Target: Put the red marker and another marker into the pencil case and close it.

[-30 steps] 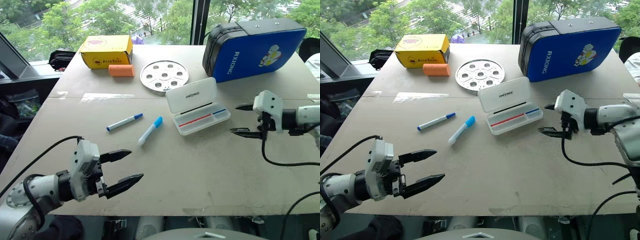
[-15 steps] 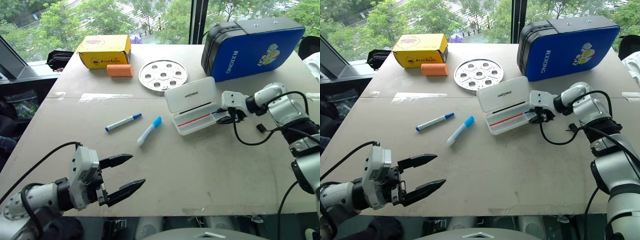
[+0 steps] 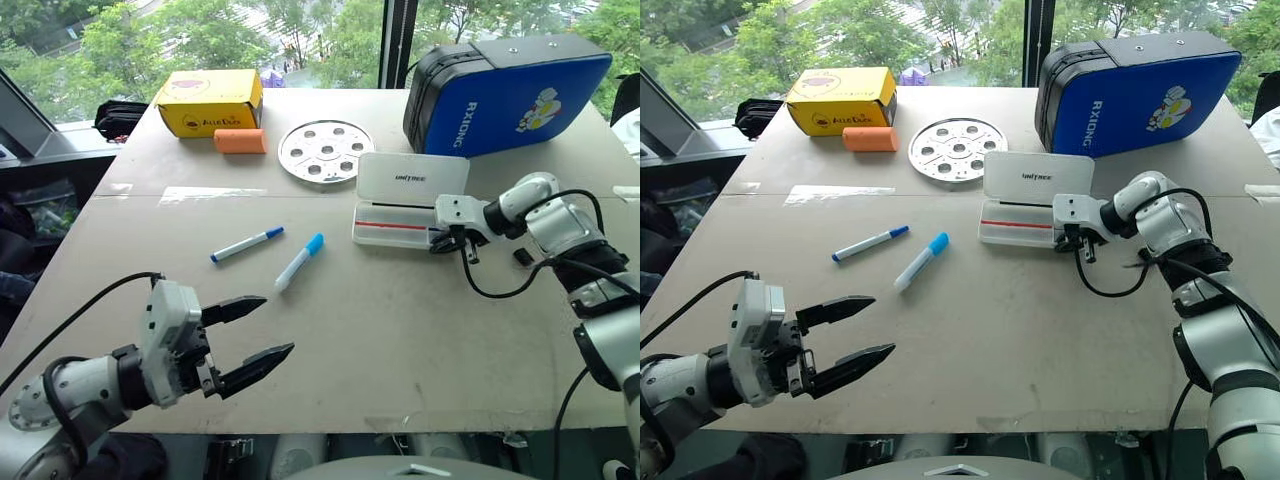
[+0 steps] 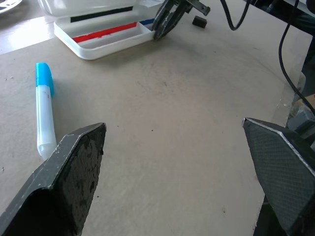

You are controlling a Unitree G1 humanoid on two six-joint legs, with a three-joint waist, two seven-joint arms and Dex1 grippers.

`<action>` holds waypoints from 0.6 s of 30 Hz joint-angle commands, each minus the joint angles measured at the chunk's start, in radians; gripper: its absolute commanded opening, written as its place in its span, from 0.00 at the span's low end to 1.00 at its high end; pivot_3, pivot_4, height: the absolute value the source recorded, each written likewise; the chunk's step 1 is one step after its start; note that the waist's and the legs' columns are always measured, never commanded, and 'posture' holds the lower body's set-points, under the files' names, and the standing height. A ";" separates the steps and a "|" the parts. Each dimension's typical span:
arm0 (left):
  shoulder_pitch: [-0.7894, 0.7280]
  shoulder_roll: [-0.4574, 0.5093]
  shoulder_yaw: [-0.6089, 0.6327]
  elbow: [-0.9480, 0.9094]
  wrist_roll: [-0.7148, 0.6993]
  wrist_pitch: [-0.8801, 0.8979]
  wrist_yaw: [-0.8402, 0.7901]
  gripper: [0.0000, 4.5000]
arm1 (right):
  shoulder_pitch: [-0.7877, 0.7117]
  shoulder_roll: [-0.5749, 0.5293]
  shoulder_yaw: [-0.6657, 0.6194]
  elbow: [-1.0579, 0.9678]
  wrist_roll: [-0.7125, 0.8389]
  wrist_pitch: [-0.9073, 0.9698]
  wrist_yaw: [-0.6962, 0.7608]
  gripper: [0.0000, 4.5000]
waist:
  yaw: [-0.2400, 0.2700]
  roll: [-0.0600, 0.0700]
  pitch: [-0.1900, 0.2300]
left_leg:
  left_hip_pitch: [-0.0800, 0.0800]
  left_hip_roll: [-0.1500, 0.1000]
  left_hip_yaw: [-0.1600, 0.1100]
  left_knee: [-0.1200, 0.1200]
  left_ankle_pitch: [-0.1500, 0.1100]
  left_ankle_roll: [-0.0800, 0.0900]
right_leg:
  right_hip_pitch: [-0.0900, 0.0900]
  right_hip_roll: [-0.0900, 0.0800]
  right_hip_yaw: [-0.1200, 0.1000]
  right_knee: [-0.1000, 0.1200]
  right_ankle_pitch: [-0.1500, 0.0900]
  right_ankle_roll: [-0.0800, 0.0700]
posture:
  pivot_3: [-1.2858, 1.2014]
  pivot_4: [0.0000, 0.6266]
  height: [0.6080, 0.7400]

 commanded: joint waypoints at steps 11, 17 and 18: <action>-0.036 0.048 0.001 0.013 -0.040 0.034 0.020 1.00 | 0.278 -0.093 -0.019 -0.608 0.045 0.362 -0.060 0.02 | -0.001 0.000 -0.001 | 0.001 0.000 0.000 0.000 0.000 0.000 | 0.000 0.000 0.000 0.000 0.000 0.000 | 0.52 0.24 1.00; -0.041 0.047 -0.011 0.031 -0.016 0.024 0.025 1.00 | 0.285 -0.089 -0.051 -0.639 0.076 0.363 -0.097 0.14 | 0.000 -0.001 0.000 | 0.000 0.000 0.000 0.000 0.000 0.000 | 0.000 0.000 0.000 0.000 0.000 0.000 | 0.52 0.24 1.00; -0.045 0.047 -0.012 0.033 -0.014 0.024 0.029 1.00 | 0.284 -0.088 -0.061 -0.642 0.086 0.361 -0.102 0.17 | 0.000 -0.001 0.000 | 0.000 0.000 0.000 0.000 0.000 0.000 | 0.000 0.000 0.000 0.000 0.000 0.000 | 0.52 0.24 1.00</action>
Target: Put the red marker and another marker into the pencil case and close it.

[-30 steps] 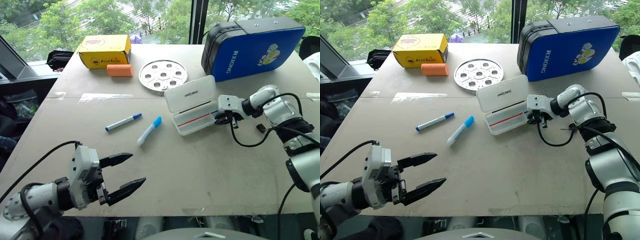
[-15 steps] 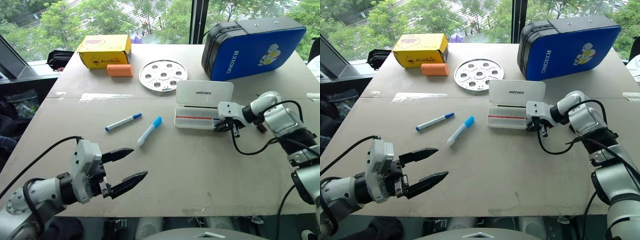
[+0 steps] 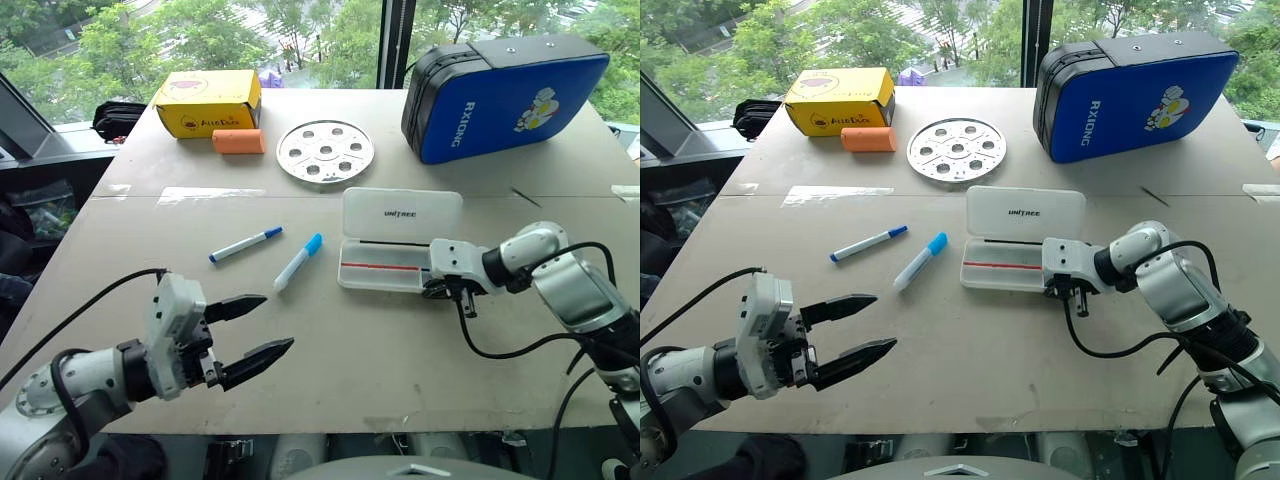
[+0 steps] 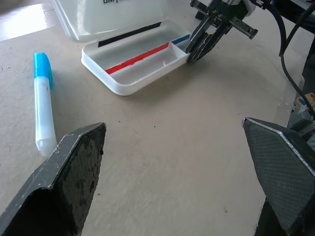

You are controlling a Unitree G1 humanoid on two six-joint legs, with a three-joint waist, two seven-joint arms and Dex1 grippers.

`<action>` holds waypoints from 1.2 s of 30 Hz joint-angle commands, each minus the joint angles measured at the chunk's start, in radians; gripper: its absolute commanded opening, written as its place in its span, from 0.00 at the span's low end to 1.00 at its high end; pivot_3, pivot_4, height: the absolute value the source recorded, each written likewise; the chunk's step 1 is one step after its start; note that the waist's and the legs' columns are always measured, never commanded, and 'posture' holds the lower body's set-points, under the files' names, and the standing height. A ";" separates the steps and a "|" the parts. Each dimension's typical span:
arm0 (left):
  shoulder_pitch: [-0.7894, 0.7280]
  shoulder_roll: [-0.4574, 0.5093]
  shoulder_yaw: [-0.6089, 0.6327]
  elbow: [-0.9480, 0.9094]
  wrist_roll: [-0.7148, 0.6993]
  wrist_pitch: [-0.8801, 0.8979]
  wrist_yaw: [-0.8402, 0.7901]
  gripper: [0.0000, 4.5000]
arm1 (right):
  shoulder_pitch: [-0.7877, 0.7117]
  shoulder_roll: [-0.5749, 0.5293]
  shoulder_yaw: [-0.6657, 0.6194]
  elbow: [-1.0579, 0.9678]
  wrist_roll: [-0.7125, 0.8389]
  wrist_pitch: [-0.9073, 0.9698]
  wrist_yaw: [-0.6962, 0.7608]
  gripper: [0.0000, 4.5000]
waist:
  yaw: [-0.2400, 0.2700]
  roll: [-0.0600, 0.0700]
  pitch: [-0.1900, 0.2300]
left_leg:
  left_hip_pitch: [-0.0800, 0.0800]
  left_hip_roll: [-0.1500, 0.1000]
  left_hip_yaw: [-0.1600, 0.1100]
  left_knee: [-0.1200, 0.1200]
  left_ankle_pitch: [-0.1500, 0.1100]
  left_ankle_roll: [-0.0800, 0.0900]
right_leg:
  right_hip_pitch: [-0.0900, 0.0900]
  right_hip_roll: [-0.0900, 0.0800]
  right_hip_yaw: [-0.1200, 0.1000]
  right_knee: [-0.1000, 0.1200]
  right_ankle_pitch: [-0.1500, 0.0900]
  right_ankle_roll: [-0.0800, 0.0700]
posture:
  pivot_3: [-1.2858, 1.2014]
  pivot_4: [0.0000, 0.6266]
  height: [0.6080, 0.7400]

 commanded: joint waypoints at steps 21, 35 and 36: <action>-0.692 0.169 -0.444 0.769 0.415 -0.102 -0.025 1.00 | 0.535 0.044 -0.651 -0.652 0.597 -0.050 -0.338 0.83 | 0.015 -0.003 0.001 | -0.001 -0.004 0.001 -0.001 0.000 0.000 | 0.000 0.003 -0.002 0.000 0.000 0.001 | 0.52 0.24 1.00; -0.723 0.141 -0.351 0.747 0.256 -0.090 -0.398 1.00 | 0.375 -0.126 -0.457 -0.457 0.598 0.245 -0.465 0.83 | -0.005 -0.005 0.001 | -0.012 0.000 -0.003 0.006 0.000 0.000 | -0.006 0.003 -0.004 0.001 0.002 0.005 | 0.52 0.24 1.00; -0.689 0.152 -0.331 0.698 0.234 -0.073 -0.412 1.00 | 0.345 -0.141 -0.420 -0.412 0.575 0.239 -0.450 0.83 | -0.008 -0.005 0.002 | -0.012 0.001 -0.004 0.006 0.000 0.000 | -0.007 0.003 -0.003 0.001 0.002 0.005 | 0.52 0.24 1.00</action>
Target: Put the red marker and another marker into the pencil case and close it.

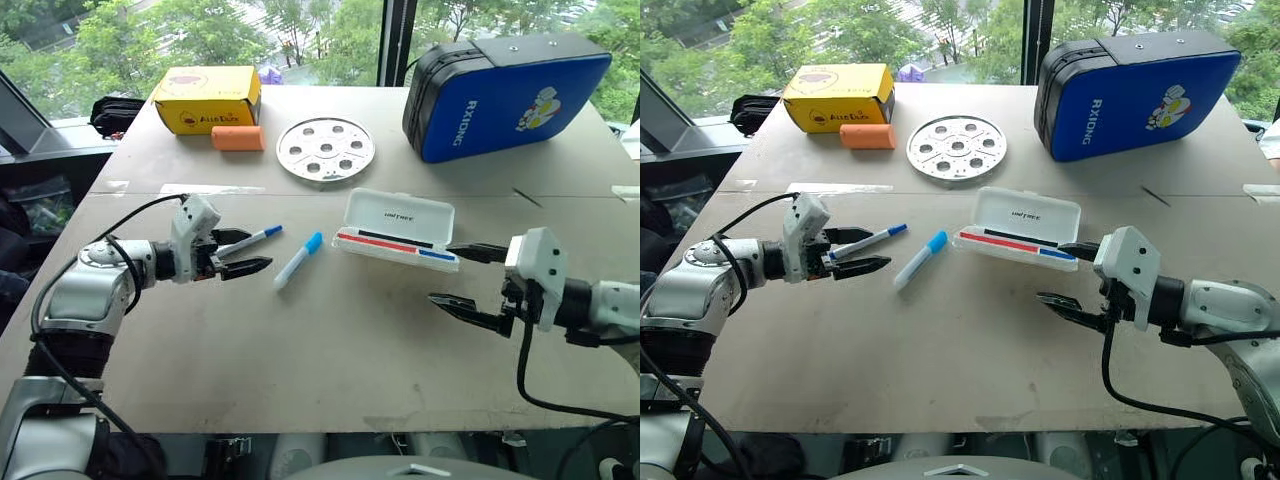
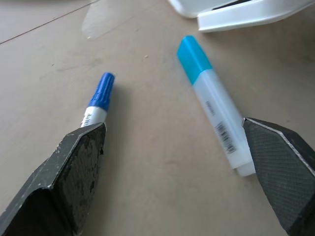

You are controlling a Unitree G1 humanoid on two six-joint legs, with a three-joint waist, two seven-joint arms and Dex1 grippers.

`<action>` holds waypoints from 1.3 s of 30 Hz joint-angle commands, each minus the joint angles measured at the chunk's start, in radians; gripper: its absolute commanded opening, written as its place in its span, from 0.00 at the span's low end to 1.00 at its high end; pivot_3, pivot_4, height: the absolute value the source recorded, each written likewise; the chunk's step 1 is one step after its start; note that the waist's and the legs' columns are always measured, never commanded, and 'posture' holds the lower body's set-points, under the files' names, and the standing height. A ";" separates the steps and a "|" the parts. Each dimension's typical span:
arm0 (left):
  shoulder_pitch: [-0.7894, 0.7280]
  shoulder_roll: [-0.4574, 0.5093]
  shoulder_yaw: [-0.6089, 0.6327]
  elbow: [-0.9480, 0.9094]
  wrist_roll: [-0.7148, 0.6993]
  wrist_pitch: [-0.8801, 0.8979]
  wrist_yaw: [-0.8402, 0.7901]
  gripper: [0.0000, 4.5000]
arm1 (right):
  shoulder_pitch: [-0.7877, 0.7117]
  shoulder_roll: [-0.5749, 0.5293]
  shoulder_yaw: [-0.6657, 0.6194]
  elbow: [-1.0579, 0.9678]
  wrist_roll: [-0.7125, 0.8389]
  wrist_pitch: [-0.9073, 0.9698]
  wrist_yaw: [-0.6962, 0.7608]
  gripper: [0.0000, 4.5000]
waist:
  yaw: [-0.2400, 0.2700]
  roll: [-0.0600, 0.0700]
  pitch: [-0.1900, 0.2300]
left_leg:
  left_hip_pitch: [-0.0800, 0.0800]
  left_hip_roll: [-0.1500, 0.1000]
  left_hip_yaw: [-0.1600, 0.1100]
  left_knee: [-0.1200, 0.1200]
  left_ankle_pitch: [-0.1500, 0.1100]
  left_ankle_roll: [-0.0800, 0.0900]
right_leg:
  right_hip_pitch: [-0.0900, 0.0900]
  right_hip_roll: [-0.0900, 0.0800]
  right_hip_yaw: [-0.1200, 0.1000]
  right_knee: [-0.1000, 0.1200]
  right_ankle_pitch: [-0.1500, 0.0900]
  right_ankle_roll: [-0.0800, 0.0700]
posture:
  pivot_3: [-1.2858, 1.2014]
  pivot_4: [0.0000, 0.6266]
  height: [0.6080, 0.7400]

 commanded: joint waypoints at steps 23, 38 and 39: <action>0.387 0.066 0.323 -0.556 -0.270 0.158 -0.033 1.00 | -0.284 -0.033 0.269 0.335 -0.115 -0.054 0.233 0.56 | 0.008 0.001 0.002 | -0.001 0.000 -0.002 0.000 0.000 0.000 | -0.001 -0.001 -0.001 0.000 0.000 0.000 | 0.52 0.24 1.00; 0.371 0.052 0.279 -0.585 -0.265 0.156 0.011 1.00 | -0.280 0.029 0.438 0.403 -0.299 -0.160 0.209 0.01 | 0.007 0.001 0.002 | -0.001 -0.001 -0.002 0.000 0.000 0.000 | -0.001 -0.001 -0.001 0.000 0.000 0.000 | 0.52 0.24 1.00; 0.373 0.051 0.279 -0.588 -0.266 0.157 0.015 1.00 | -0.269 0.022 0.445 0.396 -0.308 -0.197 0.228 0.01 | 0.007 0.001 0.002 | -0.001 -0.001 -0.002 0.000 0.000 0.000 | -0.001 -0.001 -0.001 0.000 0.000 0.000 | 0.52 0.24 1.00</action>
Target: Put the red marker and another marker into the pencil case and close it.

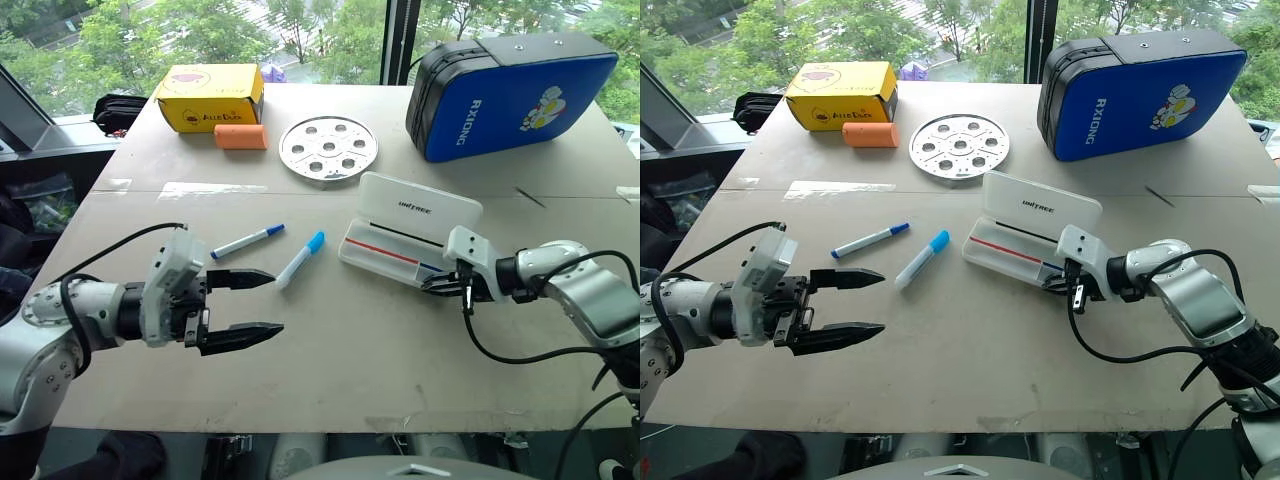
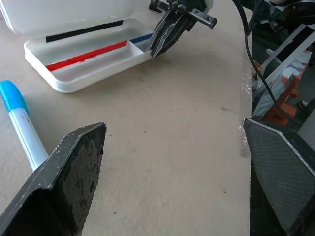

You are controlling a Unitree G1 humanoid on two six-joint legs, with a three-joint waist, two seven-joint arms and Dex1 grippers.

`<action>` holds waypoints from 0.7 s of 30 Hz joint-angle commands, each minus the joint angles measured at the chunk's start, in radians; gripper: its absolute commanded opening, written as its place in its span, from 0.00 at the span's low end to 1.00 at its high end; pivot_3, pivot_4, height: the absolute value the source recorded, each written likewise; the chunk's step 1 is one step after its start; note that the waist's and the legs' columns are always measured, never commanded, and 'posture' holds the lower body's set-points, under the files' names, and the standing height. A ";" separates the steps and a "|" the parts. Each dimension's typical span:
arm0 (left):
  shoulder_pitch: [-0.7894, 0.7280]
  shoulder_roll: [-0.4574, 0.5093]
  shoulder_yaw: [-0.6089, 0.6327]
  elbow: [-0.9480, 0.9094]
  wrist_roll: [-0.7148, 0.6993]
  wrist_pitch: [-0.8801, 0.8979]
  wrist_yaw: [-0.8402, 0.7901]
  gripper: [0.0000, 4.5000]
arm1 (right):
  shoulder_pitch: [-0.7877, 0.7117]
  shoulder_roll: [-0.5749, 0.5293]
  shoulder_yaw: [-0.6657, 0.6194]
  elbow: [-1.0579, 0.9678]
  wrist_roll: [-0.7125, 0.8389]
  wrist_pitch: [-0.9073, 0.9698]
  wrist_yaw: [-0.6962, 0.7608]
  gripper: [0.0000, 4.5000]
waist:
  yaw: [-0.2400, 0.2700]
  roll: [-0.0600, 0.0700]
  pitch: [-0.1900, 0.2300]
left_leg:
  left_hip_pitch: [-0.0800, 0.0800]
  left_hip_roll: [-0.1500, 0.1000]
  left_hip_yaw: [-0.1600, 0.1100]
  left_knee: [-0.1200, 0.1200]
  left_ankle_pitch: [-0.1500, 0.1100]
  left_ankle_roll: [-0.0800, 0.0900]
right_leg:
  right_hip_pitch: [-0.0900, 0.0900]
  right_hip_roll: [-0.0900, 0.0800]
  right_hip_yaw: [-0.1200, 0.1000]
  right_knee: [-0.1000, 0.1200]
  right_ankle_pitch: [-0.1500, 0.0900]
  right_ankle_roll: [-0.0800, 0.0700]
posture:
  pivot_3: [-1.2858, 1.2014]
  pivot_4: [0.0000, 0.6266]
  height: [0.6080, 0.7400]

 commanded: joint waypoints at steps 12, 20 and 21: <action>0.034 -0.007 0.023 -0.051 -0.017 -0.008 0.049 1.00 | 0.094 -0.075 0.052 0.021 -0.149 -0.322 0.147 0.01 | 0.001 0.000 0.000 | 0.001 0.000 0.000 0.000 0.000 0.000 | 0.001 0.000 0.000 0.000 0.000 0.000 | 0.52 0.24 1.00; 0.037 -0.013 0.016 -0.049 -0.010 -0.016 0.061 1.00 | 0.079 -0.047 0.003 0.016 -0.114 -0.311 0.142 0.01 | 0.001 -0.001 -0.001 | 0.002 0.000 -0.001 0.001 0.000 0.000 | 0.002 0.000 -0.001 0.000 0.000 0.000 | 0.52 0.24 1.00; 0.037 -0.014 0.014 -0.047 -0.009 -0.018 0.062 1.00 | 0.079 -0.046 -0.006 0.009 -0.106 -0.308 0.144 0.01 | 0.001 -0.001 -0.001 | 0.001 0.000 -0.001 0.001 0.000 0.000 | 0.002 0.000 -0.001 0.000 0.000 0.000 | 0.52 0.24 1.00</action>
